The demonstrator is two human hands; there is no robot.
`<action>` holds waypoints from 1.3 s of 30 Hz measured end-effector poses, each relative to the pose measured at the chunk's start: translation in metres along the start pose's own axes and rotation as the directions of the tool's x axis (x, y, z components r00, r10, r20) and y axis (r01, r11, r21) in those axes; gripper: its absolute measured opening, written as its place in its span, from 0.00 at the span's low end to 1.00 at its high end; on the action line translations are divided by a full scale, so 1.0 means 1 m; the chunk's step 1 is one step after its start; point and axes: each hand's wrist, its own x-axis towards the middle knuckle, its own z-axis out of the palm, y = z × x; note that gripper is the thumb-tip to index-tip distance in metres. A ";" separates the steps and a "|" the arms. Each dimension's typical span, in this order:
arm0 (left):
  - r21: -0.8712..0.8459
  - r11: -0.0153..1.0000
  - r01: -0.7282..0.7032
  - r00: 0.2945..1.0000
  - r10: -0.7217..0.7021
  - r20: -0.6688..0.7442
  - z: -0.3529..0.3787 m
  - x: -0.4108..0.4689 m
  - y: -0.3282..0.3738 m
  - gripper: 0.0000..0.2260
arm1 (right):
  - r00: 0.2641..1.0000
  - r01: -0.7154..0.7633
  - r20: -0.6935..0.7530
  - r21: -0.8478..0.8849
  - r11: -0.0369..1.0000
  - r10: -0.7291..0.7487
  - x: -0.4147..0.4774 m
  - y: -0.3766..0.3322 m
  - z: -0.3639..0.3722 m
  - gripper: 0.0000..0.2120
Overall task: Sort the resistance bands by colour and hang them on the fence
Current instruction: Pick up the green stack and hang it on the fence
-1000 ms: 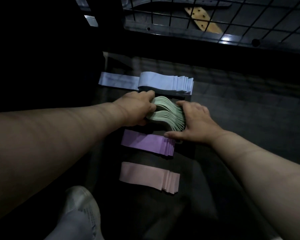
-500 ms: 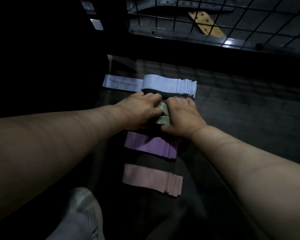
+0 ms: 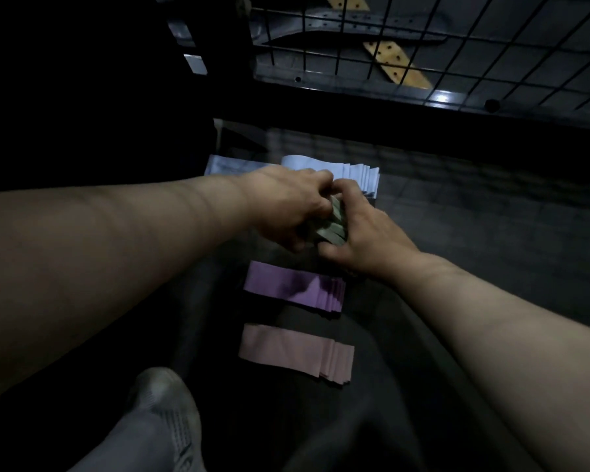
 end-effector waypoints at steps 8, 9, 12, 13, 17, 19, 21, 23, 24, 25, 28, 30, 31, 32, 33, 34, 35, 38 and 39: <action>0.038 0.999 0.009 0.987 -0.015 0.158 -0.063 -0.011 0.026 0.26 | 0.995 0.095 -0.032 0.154 0.984 -0.091 -0.033 -0.011 -0.037 0.31; 0.022 1.000 0.015 0.987 -0.019 0.159 -0.072 -0.017 0.028 0.27 | 0.993 0.110 -0.066 0.156 0.982 -0.101 -0.037 -0.016 -0.047 0.31; -0.039 0.998 0.041 0.990 -0.035 0.135 -0.099 -0.033 0.030 0.26 | 0.996 0.074 -0.055 0.053 0.996 -0.071 -0.050 -0.032 -0.076 0.26; -0.091 0.994 0.062 0.988 -0.048 0.144 -0.110 -0.039 0.031 0.25 | 0.998 0.058 -0.030 0.010 0.998 -0.058 -0.055 -0.038 -0.086 0.24; -0.333 0.937 0.106 0.982 -0.046 0.183 -0.158 -0.074 0.035 0.17 | 0.995 0.083 0.048 0.105 0.991 -0.089 -0.077 -0.074 -0.131 0.23; -0.547 0.831 0.105 0.987 -0.020 0.160 -0.176 -0.092 0.039 0.14 | 0.989 0.106 0.064 0.299 0.948 -0.131 -0.091 -0.094 -0.154 0.20; -0.724 0.685 0.083 0.993 0.002 0.116 -0.193 -0.111 0.045 0.14 | 0.982 0.079 0.115 0.477 0.876 -0.151 -0.105 -0.112 -0.179 0.15; -0.837 0.547 0.037 0.999 0.013 0.053 -0.211 -0.135 0.052 0.15 | 0.976 0.060 0.143 0.548 0.834 -0.164 -0.122 -0.135 -0.206 0.17; -0.878 0.479 0.007 1.000 0.023 0.021 -0.220 -0.148 0.056 0.15 | 0.976 0.048 0.149 0.571 0.820 -0.162 -0.132 -0.147 -0.221 0.20; -0.912 0.409 -0.032 0.999 0.044 -0.015 -0.229 -0.160 0.059 0.14 | 0.976 0.036 0.154 0.587 0.809 -0.155 -0.141 -0.158 -0.234 0.21; -0.945 0.276 -0.178 0.981 0.128 -0.147 -0.254 -0.189 0.070 0.13 | 0.965 0.034 0.162 0.699 0.714 -0.205 -0.170 -0.182 -0.265 0.20; -0.909 0.295 -0.296 0.950 0.190 -0.248 -0.274 -0.210 0.082 0.26 | 0.953 0.023 0.178 0.761 0.649 -0.243 -0.191 -0.197 -0.282 0.24; -0.892 0.310 -0.329 0.938 0.215 -0.271 -0.280 -0.218 0.086 0.32 | 0.955 0.012 0.171 0.795 0.606 -0.243 -0.199 -0.201 -0.289 0.24; -0.872 0.341 -0.351 0.933 0.202 -0.296 -0.288 -0.227 0.094 0.33 | 0.959 0.021 0.144 0.823 0.568 -0.244 -0.209 -0.208 -0.295 0.23; -0.866 0.356 -0.351 0.936 0.148 -0.318 -0.292 -0.233 0.100 0.32 | 0.960 0.038 0.117 0.847 0.531 -0.255 -0.217 -0.213 -0.299 0.23; -0.866 0.359 -0.349 0.935 0.070 -0.348 -0.296 -0.241 0.106 0.30 | 0.961 0.060 0.085 0.864 0.500 -0.263 -0.226 -0.218 -0.303 0.22; -0.866 0.343 -0.363 0.920 -0.015 -0.391 -0.299 -0.248 0.110 0.26 | 0.963 0.079 0.057 0.874 0.479 -0.263 -0.234 -0.223 -0.304 0.22; -0.839 0.278 -0.468 0.844 -0.142 -0.518 -0.311 -0.270 0.126 0.19 | 0.968 0.144 -0.022 0.862 0.486 -0.249 -0.258 -0.237 -0.308 0.19; -0.829 0.258 -0.497 0.826 -0.151 -0.542 -0.318 -0.278 0.134 0.19 | 0.970 0.162 -0.047 0.859 0.486 -0.240 -0.268 -0.242 -0.310 0.17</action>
